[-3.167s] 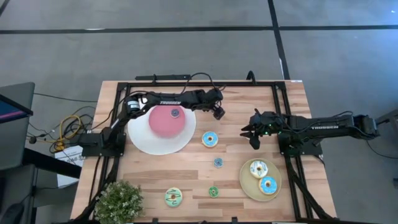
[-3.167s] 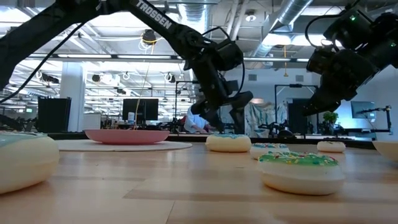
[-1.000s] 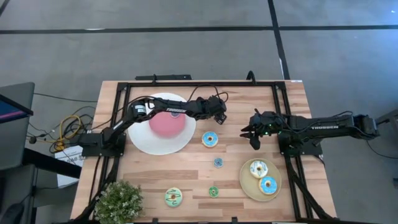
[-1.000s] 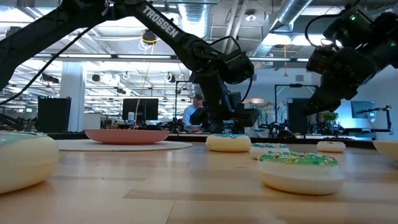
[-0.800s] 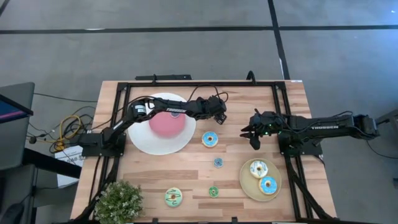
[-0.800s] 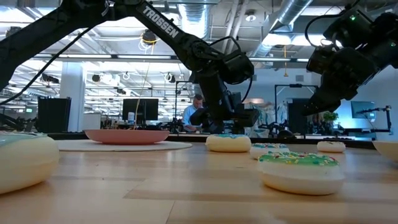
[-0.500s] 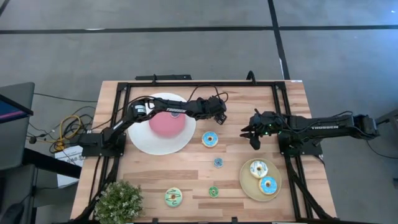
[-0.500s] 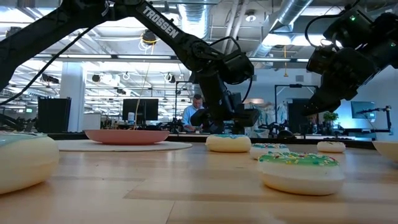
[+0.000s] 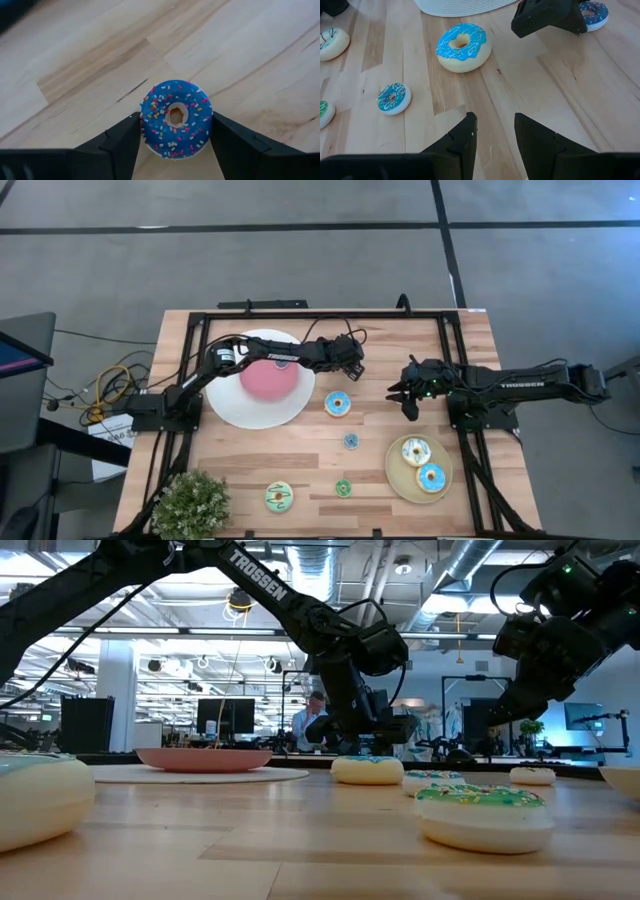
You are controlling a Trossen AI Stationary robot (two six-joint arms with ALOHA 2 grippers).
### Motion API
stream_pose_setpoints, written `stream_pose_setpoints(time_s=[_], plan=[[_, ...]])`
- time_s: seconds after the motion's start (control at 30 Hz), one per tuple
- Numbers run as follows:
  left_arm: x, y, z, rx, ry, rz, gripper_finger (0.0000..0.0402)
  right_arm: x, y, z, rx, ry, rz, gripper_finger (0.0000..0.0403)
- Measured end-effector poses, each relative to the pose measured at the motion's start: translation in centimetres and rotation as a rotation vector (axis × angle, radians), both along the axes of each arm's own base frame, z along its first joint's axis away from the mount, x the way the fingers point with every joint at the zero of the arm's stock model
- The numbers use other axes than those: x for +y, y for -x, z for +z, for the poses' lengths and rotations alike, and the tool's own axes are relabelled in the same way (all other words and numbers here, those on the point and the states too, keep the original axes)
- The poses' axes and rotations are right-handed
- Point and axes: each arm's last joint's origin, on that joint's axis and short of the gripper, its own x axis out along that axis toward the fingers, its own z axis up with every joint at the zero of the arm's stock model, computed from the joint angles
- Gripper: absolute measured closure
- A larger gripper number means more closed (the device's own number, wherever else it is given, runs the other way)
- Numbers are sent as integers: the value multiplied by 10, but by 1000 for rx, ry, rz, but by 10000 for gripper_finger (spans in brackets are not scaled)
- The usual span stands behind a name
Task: Pick & Place donuts
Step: Put the small blue donut onto the pink plate
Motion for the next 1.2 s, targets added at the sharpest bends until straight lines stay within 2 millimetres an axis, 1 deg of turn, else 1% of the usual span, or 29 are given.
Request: stream_pose_setpoints(time_s=[0.6, 0.83, 0.9, 1.03, 1.2], plan=[[-1, 0, 0, -7, 23, -15, 189, 0, 0, 0, 0, 0, 1, 280], [-8, -1, 12, -10, 29, -34, 189, 0, 0, 0, 3, 0, 1, 280], [-11, -4, 20, -26, 20, -48, 189, 0, 0, 0, 6, -1, 1, 280], [-22, -1, 44, -12, -3, -83, 189, 0, 0, -1, 7, -1, 1, 280], [-45, 18, 84, 92, -128, -62, 189, 0, 0, -1, 8, -2, 1, 280]])
